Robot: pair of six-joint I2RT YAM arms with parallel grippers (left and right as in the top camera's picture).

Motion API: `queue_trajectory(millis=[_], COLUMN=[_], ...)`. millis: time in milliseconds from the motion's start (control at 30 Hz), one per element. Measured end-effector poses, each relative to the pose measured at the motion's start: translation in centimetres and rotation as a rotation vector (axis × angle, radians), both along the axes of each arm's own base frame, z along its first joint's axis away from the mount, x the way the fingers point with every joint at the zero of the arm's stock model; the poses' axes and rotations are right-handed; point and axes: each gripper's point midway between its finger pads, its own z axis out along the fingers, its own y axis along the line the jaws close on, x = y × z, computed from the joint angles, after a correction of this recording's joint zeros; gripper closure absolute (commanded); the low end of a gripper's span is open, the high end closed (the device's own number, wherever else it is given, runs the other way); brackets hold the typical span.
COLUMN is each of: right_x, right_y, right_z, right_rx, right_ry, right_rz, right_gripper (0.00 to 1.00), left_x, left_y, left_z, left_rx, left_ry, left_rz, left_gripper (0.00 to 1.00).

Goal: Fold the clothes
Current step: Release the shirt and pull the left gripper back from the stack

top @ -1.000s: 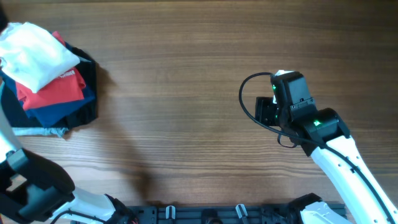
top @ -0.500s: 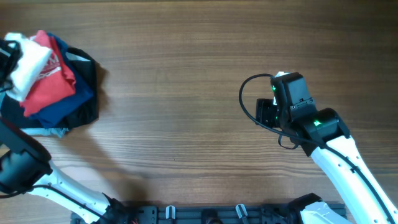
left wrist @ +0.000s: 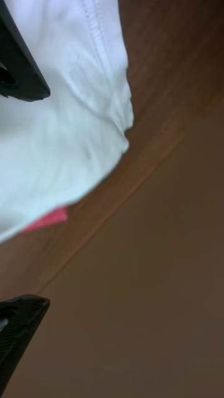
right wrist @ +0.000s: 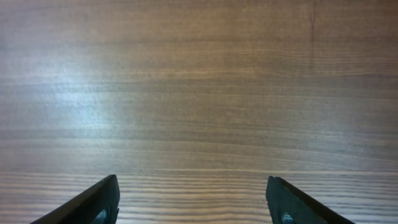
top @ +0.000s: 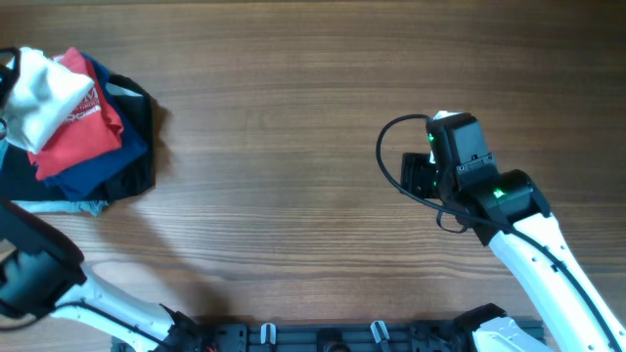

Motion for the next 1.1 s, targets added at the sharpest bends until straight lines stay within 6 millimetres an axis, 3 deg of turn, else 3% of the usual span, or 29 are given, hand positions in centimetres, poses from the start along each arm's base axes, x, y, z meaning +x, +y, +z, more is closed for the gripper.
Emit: queue_trajectory(millis=[100, 167, 267, 300, 400, 500, 633, 733, 867, 967, 1100], right_x=[0.8, 1.1, 1.8, 2.3, 3.1, 4.4, 5.7, 5.1, 2.5, 1.6, -0.7], right_y=[0.1, 0.0, -1.0, -1.6, -2.9, -4.2, -5.9, -5.8, -5.8, -5.8, -5.7], right_z=[0.5, 0.8, 1.7, 2.4, 3.9, 5.2, 6.3, 5.6, 3.7, 3.5, 5.5], right_rx=[0.036, 0.064, 0.104, 0.120, 0.151, 0.162, 0.126, 0.111, 0.114, 0.119, 0.141], right_ry=[-0.032, -0.035, -0.046, -0.060, -0.088, -0.150, -0.223, -0.187, -0.051, -0.026, -0.110], right_rz=[-0.031, -0.048, -0.078, -0.091, -0.103, -0.094, -0.055, -0.025, -0.034, -0.041, -0.054], right_gripper=[0.16, 0.11, 0.01, 0.01, 0.00, 0.00, 0.00, 0.00, 0.00, 0.00, 0.00], left_x=[-1.3, -1.9, -2.3, -2.2, -1.9, -2.5, -6.0, -9.9, -13.7, -15.3, -15.8], left_y=[-1.4, -2.7, -6.4, -9.2, -15.3, -22.1, -29.2, -31.1, -31.5, -31.3, -31.4], left_z=[4.5, 6.3, 8.2, 8.4, 7.4, 5.0, 1.4, -0.5, -1.5, -1.8, -1.8], left_rx=[0.047, 0.079, 0.141, 0.169, 0.187, 0.174, 0.161, 0.131, 0.089, 0.083, 0.113], left_ry=[-0.021, -0.015, 0.024, 0.056, 0.150, 0.280, 0.504, 0.681, 0.845, 0.913, 0.890], left_rz=[0.014, 0.014, -0.016, -0.056, -0.158, -0.293, -0.446, -0.500, -0.517, -0.514, -0.511], left_gripper=[0.00, 0.00, 0.00, 0.00, 0.00, 0.00, 0.00, 0.00, 0.00, 0.00, 0.00])
